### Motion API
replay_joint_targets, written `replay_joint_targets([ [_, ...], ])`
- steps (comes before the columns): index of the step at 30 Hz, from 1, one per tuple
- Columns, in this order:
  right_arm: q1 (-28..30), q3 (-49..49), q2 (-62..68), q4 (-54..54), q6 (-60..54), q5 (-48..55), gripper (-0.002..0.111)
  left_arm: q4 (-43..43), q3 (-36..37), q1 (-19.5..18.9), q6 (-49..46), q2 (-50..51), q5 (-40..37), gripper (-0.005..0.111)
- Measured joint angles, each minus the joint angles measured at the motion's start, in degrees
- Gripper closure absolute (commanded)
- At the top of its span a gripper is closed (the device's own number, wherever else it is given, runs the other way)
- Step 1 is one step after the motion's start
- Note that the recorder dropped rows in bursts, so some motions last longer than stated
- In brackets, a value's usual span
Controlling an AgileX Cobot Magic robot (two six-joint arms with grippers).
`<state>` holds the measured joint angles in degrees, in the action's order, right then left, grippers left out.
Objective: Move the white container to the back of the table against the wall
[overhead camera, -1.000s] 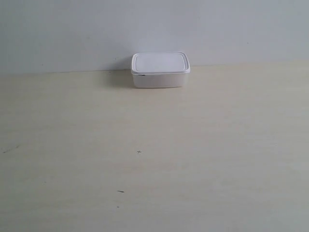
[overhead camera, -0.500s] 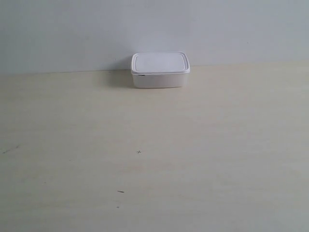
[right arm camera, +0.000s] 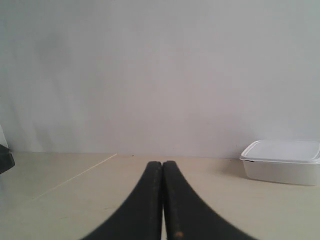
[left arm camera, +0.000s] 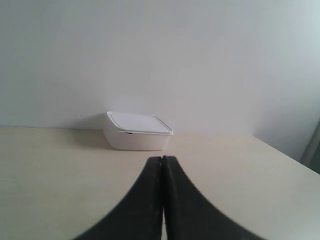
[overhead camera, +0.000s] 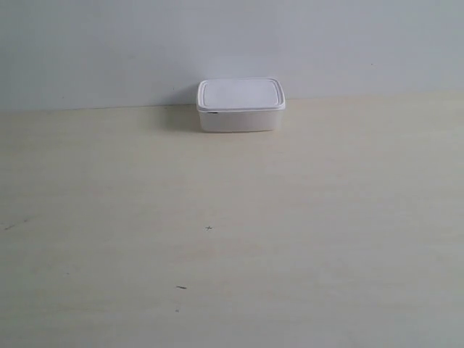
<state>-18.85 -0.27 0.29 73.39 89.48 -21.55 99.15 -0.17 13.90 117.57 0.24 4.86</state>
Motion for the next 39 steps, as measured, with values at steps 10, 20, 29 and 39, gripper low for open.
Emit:
replay_joint_targets([
  [10, 0.00, 0.00, 0.00, 0.44, 0.02, 0.00, 0.108, 0.37, 0.00, 0.00, 0.00, 0.00, 0.65, 0.107],
  [20, 0.00, 0.00, 0.00, 0.44, 0.02, 0.00, 0.108, 0.37, 0.00, 0.00, 0.00, 0.00, 0.65, 0.107],
  [29, 2.05, 0.00, 0.00, 0.55, 0.02, -0.24, 0.108, 0.37, 0.00, -3.17, 0.00, 0.00, 1.60, 0.107],
  [39, 12.87, 0.00, 0.00, 0.55, 0.02, -0.61, 0.108, 0.60, 0.00, -17.53, -0.14, 0.00, 1.83, 0.107],
])
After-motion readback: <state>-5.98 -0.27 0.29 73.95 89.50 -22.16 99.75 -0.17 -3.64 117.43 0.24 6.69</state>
